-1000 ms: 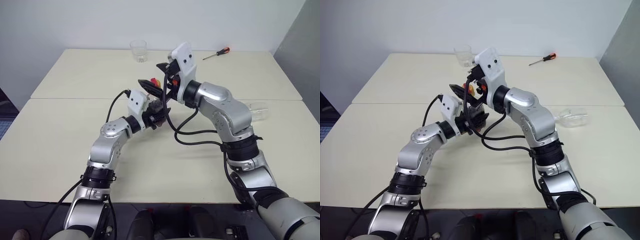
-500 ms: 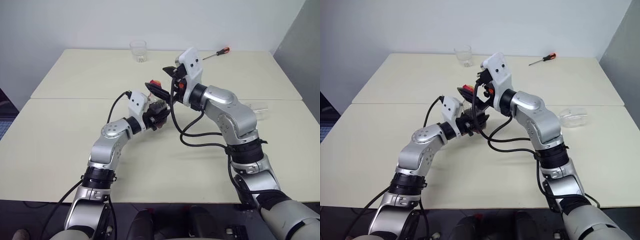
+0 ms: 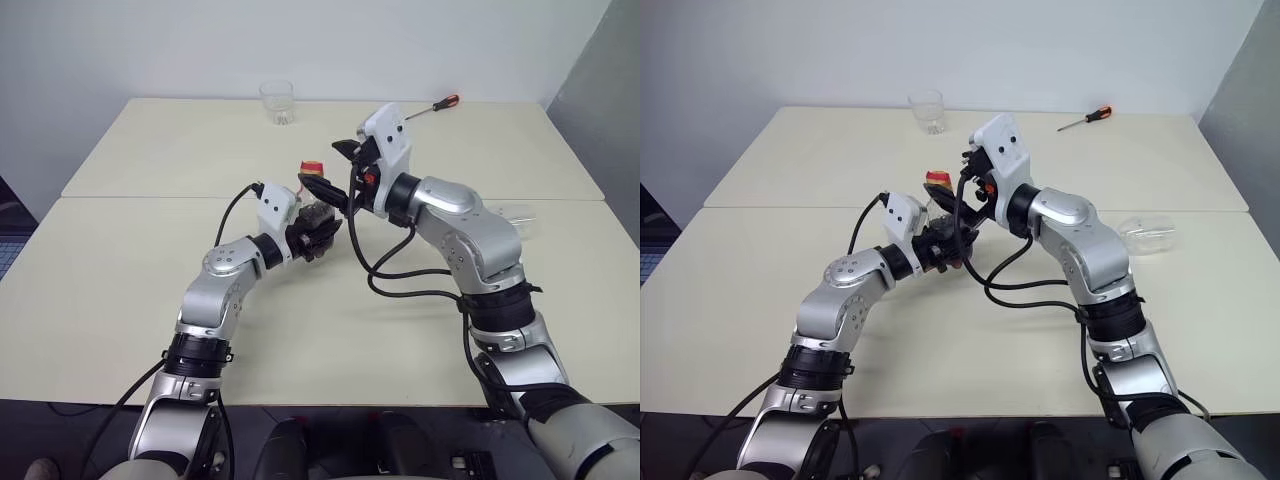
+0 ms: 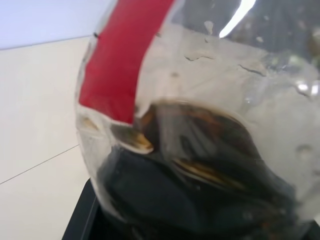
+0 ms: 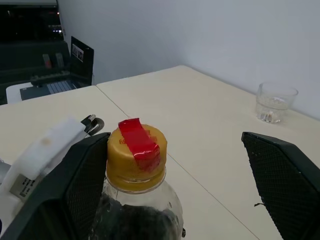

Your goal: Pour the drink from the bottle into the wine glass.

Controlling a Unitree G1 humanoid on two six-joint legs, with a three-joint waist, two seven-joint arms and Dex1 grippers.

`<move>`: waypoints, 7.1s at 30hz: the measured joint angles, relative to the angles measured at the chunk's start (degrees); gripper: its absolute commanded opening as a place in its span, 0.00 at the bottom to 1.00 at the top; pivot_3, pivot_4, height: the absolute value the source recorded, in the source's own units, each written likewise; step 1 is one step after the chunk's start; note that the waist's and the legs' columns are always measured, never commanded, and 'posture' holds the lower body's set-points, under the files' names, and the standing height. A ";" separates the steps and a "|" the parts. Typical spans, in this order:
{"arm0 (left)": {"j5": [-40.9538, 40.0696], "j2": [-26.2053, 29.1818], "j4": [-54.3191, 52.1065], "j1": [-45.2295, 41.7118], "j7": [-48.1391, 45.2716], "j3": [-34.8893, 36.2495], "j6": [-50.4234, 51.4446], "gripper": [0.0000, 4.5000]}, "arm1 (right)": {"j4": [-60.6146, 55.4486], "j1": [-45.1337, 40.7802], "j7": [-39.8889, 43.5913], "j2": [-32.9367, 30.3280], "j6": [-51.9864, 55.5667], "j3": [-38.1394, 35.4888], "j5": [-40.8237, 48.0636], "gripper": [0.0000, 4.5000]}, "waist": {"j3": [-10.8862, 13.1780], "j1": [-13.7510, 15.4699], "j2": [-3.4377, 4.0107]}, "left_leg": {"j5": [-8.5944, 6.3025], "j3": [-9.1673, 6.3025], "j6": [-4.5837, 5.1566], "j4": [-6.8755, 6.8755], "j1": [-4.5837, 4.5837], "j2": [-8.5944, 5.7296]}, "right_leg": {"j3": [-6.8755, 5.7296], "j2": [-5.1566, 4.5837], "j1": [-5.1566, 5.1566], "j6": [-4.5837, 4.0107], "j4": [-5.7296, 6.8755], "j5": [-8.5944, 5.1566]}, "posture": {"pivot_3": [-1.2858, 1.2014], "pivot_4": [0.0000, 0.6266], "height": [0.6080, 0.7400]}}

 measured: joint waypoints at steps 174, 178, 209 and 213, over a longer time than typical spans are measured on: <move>-3.26 0.95 -6.65 1.05 -2.10 2.25 2.57 0.49 | 2.91 -6.38 4.69 2.32 8.11 -6.30 13.70 0.26 | 0.02 -0.06 -0.02 | 0.01 0.02 0.00 -0.01 0.00 0.01 | 0.02 0.02 -0.02 0.00 0.02 0.00 | 0.52 0.24 1.00; -4.64 1.43 -9.10 2.51 -2.38 2.45 3.93 0.49 | 3.69 -6.65 7.37 1.34 8.10 -6.31 15.26 0.26 | 0.02 -0.05 -0.02 | 0.01 -0.01 0.00 -0.01 0.00 0.02 | 0.03 0.02 -0.02 0.00 0.02 0.00 | 0.52 0.24 1.00; -4.58 1.70 -6.94 2.48 -3.32 1.42 4.26 0.49 | -0.17 -4.73 5.96 -2.36 0.59 -3.19 8.40 0.26 | 0.02 -0.02 -0.03 | 0.01 0.01 0.00 -0.02 0.00 0.01 | 0.02 0.01 -0.01 0.00 -0.02 0.00 | 0.52 0.24 1.00; -4.58 1.81 -6.97 2.88 -3.40 1.42 4.26 0.49 | -0.20 -4.93 7.03 -3.30 0.74 -4.02 9.19 0.26 | 0.02 -0.01 -0.03 | 0.01 0.01 0.00 -0.02 -0.01 0.02 | 0.03 0.01 -0.01 0.00 -0.01 0.00 | 0.52 0.24 1.00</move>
